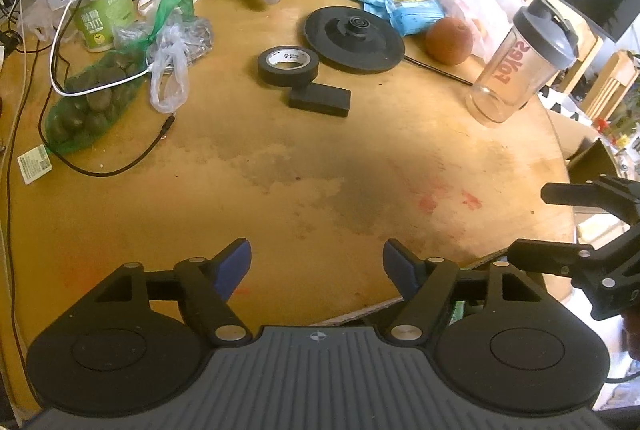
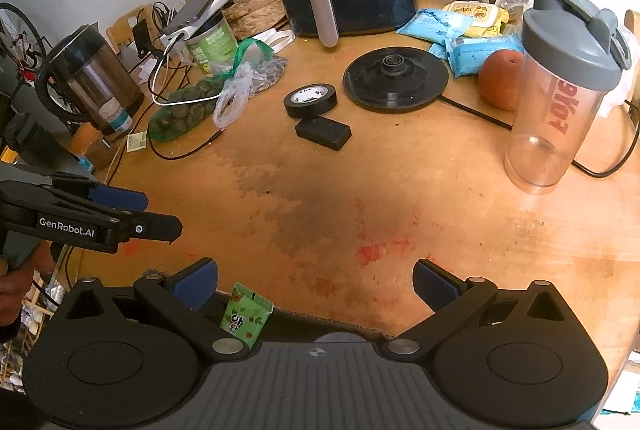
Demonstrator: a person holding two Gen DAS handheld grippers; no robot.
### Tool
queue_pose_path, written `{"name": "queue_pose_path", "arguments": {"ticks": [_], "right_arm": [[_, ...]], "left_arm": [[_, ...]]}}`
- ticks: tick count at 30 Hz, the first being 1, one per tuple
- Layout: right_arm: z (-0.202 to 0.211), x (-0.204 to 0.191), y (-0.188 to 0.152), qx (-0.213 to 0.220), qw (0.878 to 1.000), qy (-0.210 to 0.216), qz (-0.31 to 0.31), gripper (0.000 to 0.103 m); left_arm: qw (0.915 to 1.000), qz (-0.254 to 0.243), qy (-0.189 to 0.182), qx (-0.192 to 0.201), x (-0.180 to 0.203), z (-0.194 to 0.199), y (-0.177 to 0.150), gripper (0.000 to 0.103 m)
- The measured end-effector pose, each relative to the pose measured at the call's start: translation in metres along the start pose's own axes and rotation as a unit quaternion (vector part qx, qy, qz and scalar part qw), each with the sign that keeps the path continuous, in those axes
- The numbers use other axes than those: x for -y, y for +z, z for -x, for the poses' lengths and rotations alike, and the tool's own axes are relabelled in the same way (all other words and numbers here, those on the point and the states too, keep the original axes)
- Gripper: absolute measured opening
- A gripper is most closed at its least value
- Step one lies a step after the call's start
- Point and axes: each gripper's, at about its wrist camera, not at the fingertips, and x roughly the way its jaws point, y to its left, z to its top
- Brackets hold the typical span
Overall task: Organize objects
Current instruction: 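Open both grippers in the box and withdraw them, then move the right gripper toward the black block beside the tape roll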
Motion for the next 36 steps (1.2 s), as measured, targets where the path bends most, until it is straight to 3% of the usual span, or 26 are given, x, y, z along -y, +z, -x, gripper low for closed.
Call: {"name": "queue_pose_path", "arguments": {"ticks": [9, 14, 19, 26, 32, 36], "right_arm": [[-0.003, -0.001, 0.008, -0.010, 1.000, -0.001, 0.010, 0.103], [-0.021, -0.004, 0.004, -0.037, 0.999, -0.011, 0.025, 0.103], [-0.056, 0.002, -0.002, -0.065, 0.996, -0.056, 0.031, 0.103], [-0.062, -0.014, -0.011, -0.070, 0.993, -0.053, 0.074, 0.103], [-0.055, -0.018, -0.014, -0.079, 0.994, -0.032, 0.072, 0.103], [-0.055, -0.032, -0.022, -0.092, 0.988, -0.033, 0.118, 0.103]], "left_arm": [[0.9999, 0.012, -0.003, -0.005, -0.007, 0.000, -0.005, 0.073], [0.9998, 0.018, -0.006, -0.008, -0.010, 0.002, -0.010, 0.073], [0.9996, 0.025, -0.005, -0.010, -0.014, 0.006, -0.015, 0.073], [0.9993, 0.036, 0.001, -0.011, -0.023, 0.011, -0.022, 0.073], [0.9992, 0.040, 0.002, -0.009, -0.025, 0.014, -0.024, 0.073], [0.9992, 0.040, 0.000, -0.007, -0.025, 0.015, -0.025, 0.073]]}}
